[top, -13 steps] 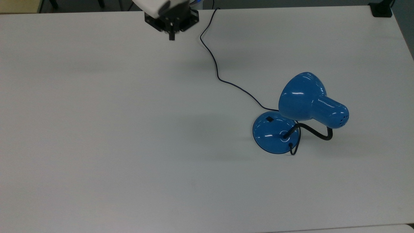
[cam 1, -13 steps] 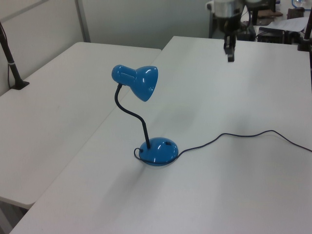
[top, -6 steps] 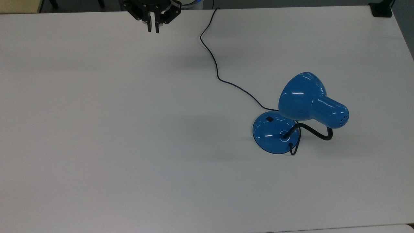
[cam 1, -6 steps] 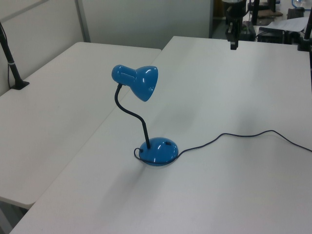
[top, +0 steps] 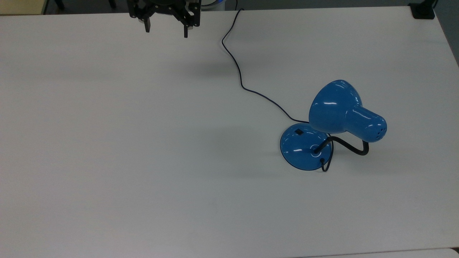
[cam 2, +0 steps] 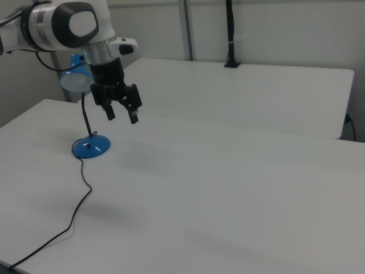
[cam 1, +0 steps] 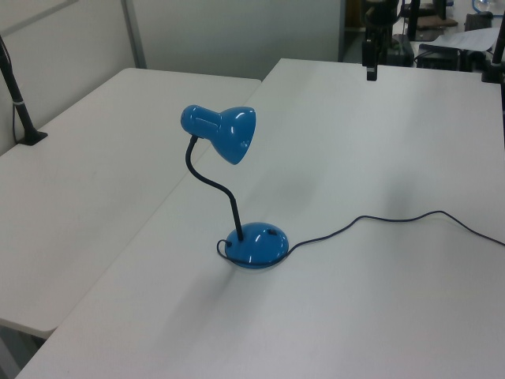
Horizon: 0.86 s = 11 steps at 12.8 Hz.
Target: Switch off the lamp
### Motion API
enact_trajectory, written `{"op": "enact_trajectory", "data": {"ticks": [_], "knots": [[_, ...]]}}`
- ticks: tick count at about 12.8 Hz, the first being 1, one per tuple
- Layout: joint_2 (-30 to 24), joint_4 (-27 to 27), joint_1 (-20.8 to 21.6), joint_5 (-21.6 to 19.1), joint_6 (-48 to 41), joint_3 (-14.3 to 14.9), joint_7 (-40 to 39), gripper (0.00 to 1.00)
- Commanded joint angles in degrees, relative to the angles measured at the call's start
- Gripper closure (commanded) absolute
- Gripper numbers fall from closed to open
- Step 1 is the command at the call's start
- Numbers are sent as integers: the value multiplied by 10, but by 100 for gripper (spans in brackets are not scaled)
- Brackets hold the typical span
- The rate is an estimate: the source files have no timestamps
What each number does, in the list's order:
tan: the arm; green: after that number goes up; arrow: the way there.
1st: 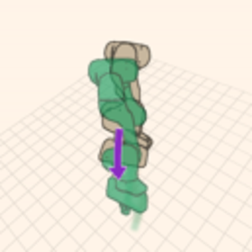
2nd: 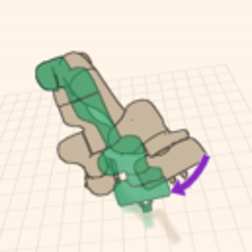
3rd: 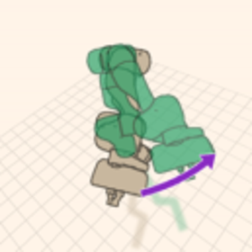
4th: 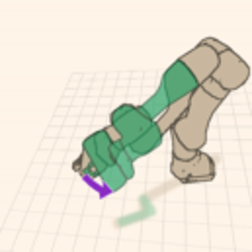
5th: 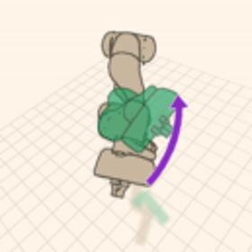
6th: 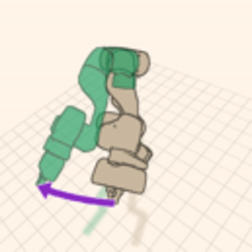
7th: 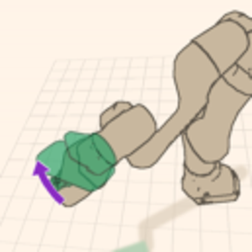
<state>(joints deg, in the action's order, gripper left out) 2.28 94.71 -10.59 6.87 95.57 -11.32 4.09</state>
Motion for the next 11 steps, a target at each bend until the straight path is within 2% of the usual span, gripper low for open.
{"op": "enact_trajectory", "data": {"ticks": [1, 2, 3, 7, 11], "knots": [[4, -6, 0, -22, 37, 2, 5, 0], [3, -6, 0, -35, 37, 3, 5, 0], [-1, -6, 7, -47, 37, 20, 5, 0], [-3, -6, 87, -49, 29, 88, 13, 0], [-4, -6, 89, -49, 23, 92, 13, 0]]}}
